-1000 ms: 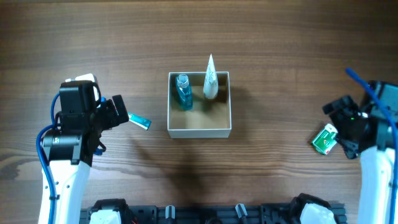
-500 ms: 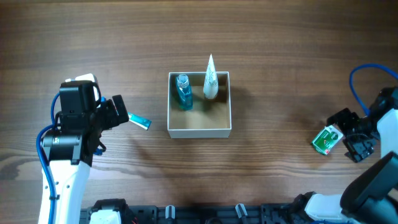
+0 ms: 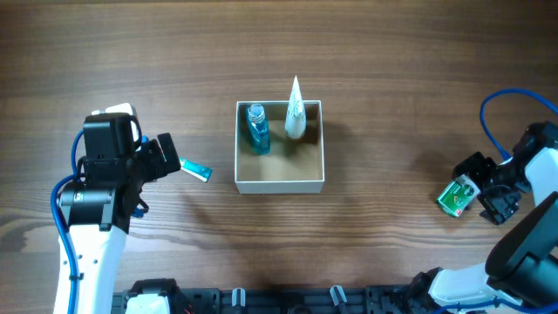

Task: Pack container
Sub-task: 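Move the right gripper to the green Dettol soap bar and grasp it, then lower the soap bar into the box front and release it, then grasp the Colgate toothpaste tube with the left gripper, then place the toothpaste tube into the box with the left gripper, then grasp the blue razor with the left gripper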

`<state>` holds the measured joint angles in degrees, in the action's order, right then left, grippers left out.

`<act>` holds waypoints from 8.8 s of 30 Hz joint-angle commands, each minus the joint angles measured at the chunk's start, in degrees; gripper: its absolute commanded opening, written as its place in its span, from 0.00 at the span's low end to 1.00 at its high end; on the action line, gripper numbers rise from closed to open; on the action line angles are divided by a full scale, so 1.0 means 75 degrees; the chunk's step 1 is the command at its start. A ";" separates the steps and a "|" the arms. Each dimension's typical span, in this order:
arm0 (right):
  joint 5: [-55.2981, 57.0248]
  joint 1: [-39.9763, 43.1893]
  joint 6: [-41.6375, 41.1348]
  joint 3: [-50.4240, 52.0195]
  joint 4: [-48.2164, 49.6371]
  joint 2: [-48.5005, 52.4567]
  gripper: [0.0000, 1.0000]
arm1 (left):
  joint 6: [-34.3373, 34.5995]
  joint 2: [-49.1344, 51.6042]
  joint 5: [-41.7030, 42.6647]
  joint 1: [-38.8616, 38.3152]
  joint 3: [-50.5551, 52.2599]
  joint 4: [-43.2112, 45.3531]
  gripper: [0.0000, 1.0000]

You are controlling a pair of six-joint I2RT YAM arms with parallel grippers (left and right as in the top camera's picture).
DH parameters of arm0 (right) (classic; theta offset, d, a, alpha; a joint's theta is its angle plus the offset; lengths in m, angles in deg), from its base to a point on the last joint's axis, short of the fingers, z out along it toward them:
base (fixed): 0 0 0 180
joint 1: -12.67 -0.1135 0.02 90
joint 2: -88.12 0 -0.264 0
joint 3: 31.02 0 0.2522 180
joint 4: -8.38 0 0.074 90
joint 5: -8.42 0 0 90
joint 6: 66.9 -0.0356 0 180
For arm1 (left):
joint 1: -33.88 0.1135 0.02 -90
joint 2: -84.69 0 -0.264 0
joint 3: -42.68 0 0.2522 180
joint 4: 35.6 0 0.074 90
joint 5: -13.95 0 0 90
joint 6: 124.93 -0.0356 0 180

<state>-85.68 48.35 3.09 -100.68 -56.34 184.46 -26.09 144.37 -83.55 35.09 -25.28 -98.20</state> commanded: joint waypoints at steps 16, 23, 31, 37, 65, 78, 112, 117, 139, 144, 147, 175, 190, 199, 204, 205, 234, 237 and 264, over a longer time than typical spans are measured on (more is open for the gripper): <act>-0.0265 -0.0070 0.0064 0.0769 0.1017 0.0187 0.72 | -0.0093 0.0003 -0.0064 -0.0035 -0.0134 0.0015 1.00; -0.0268 -0.0070 0.0041 0.0769 0.0994 0.0187 0.47 | -0.0093 0.0003 -0.0064 -0.0035 -0.0134 0.0015 1.00; -0.0329 -0.0070 -0.0152 0.0708 0.0662 0.0181 0.25 | -0.0093 0.0003 -0.0064 -0.0035 -0.0134 0.0015 1.00; -0.1571 -0.0271 0.0178 -0.0289 -0.0230 -0.0364 0.12 | -0.0093 0.0003 -0.0064 -0.0035 -0.0134 0.0015 1.00; 0.0408 -0.9535 0.6875 -0.2145 0.0169 -0.1393 0.05 | -0.0093 0.0003 -0.0061 -0.0035 -0.0134 0.0015 1.00; 0.0399 -0.9535 0.5936 -0.2148 0.0819 -0.0848 0.70 | -0.0093 0.0003 -0.0058 -0.0035 -0.0134 0.0015 1.00; 0.0332 -0.5353 0.0475 -0.2130 -0.0740 -0.1920 1.00 | 0.5120 0.4913 0.1023 -0.0198 -0.0137 0.1623 1.00; 0.0332 -0.5353 0.0659 -0.2130 -0.0804 -0.1920 1.00 | 0.5563 0.5301 0.1000 -0.0189 -0.0134 0.1571 1.00; 0.0128 -0.5356 0.0866 -0.2130 -0.1043 -0.1920 1.00 | 0.6085 0.5403 0.0472 -0.0192 -0.0134 0.1431 0.76; 0.0131 -0.5353 0.0866 -0.2130 -0.1046 -0.1920 1.00 | 0.6085 0.5403 0.0475 -0.0192 -0.0134 0.1440 0.58; 0.0131 -0.5353 0.0868 -0.2130 -0.1046 -0.1920 1.00 | 0.6082 0.5403 0.0478 -0.0192 -0.0134 0.1399 0.49; -0.0032 -0.4774 0.0463 -0.2133 -0.1040 -0.1920 1.00 | 0.5846 0.4232 0.0565 -0.0198 -0.0647 0.1090 0.07; -0.0927 -0.4036 0.0242 -0.2133 -0.0740 -0.1920 1.00 | -0.4351 0.0653 0.0452 -0.3963 -0.1326 0.1367 0.04; -0.1239 -0.3104 -0.0525 -0.2133 -0.0606 -0.1915 1.00 | -0.4412 0.2658 0.0452 -0.5333 -0.1326 0.1606 0.04; -0.1239 -0.3104 -0.0466 -0.2133 -0.0586 -0.1915 1.00 | -0.4406 0.3410 0.0446 -0.5549 -0.1326 0.1830 0.13; -0.1239 -0.3104 -0.0466 -0.2133 -0.0580 -0.1915 1.00 | -0.4406 0.3526 0.0446 -0.5546 -0.1326 0.1862 0.15; -0.0956 -0.3104 0.0452 -0.2133 -0.0895 -0.1915 1.00 | 0.1244 0.1891 -0.0799 0.0784 -0.1131 -0.0737 1.00; -0.0956 -0.3104 0.0452 -0.2133 -0.0933 -0.1915 1.00 | 0.1049 0.3019 -0.0766 0.0930 -0.1131 -0.0595 1.00; -0.0950 -0.3104 0.0466 -0.2133 -0.1102 -0.1915 1.00 | -0.0723 0.6525 0.1029 0.0930 -0.0816 0.1253 0.73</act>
<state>-93.55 24.98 5.64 -116.50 -64.36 169.77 -30.83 191.52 -77.63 41.82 -33.91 -88.67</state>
